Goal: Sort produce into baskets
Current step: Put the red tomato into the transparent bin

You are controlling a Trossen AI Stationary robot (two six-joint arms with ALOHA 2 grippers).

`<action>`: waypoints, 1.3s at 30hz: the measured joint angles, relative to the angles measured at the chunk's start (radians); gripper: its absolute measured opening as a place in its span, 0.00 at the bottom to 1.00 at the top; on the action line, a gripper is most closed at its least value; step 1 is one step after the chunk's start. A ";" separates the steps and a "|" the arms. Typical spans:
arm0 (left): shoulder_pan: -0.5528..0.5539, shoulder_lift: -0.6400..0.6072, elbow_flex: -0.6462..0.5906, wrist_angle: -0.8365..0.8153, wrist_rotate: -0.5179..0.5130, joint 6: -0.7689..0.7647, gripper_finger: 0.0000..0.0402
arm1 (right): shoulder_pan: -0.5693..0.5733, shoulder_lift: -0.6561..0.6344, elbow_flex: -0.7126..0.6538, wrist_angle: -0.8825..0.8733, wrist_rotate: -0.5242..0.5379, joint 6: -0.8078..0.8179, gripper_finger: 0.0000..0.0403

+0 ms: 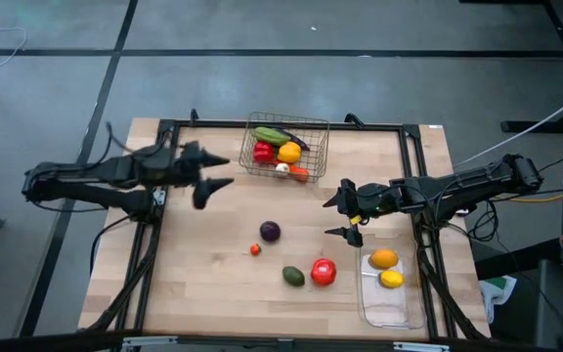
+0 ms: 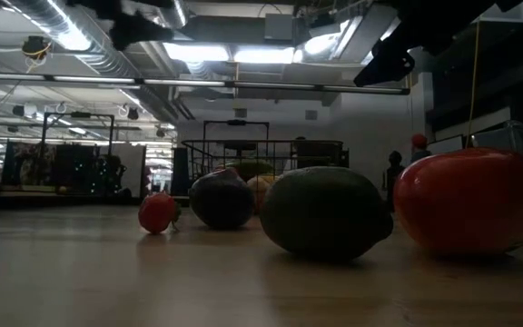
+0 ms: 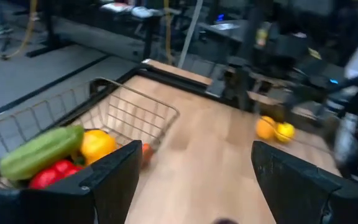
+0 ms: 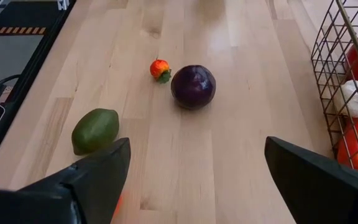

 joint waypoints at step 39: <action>-0.100 -0.713 -0.590 0.088 -0.007 0.050 0.74 | 0.000 0.000 0.000 -0.001 0.000 0.000 0.91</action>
